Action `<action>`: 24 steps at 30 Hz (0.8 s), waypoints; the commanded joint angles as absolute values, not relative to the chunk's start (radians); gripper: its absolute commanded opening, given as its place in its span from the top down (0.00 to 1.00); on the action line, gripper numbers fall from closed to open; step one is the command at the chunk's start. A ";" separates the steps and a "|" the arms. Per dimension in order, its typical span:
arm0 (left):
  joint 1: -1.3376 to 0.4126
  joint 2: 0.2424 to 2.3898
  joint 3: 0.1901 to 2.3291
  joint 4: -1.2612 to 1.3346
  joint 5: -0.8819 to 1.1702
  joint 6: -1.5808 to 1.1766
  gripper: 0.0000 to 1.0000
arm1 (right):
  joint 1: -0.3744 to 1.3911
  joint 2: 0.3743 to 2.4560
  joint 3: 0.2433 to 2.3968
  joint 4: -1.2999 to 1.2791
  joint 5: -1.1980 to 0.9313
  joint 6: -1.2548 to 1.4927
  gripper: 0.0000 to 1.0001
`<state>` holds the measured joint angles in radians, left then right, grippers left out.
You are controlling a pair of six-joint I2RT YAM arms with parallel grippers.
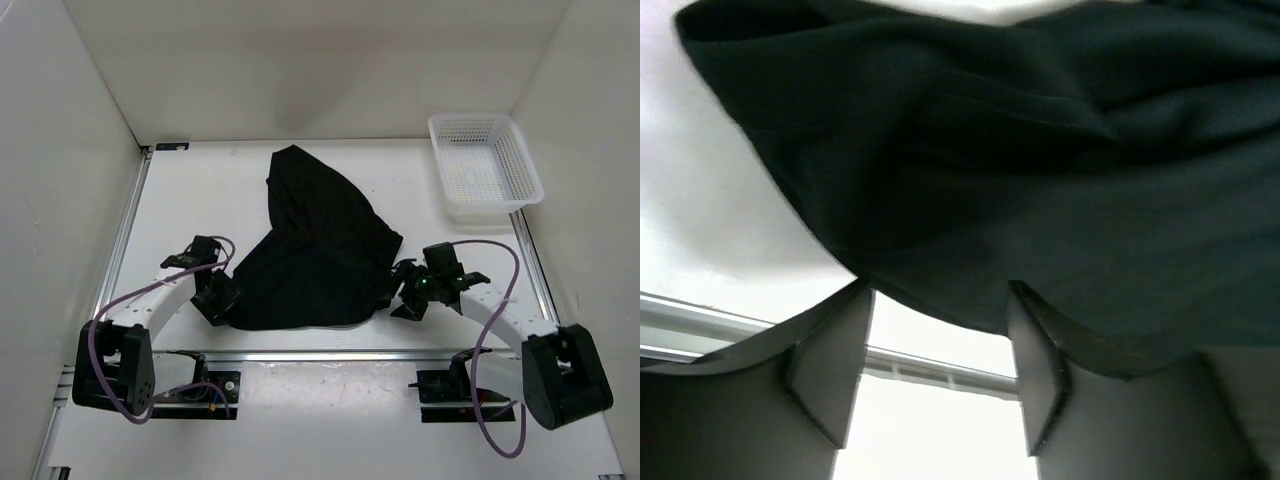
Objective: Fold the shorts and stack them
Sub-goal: Flatten the shorts out
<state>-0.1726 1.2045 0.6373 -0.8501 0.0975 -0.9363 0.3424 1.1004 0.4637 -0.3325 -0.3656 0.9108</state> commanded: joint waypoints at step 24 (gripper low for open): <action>-0.041 1.390 1.574 -1.063 0.040 -0.758 0.90 | 0.288 1.486 1.586 -0.638 -0.124 0.546 1.00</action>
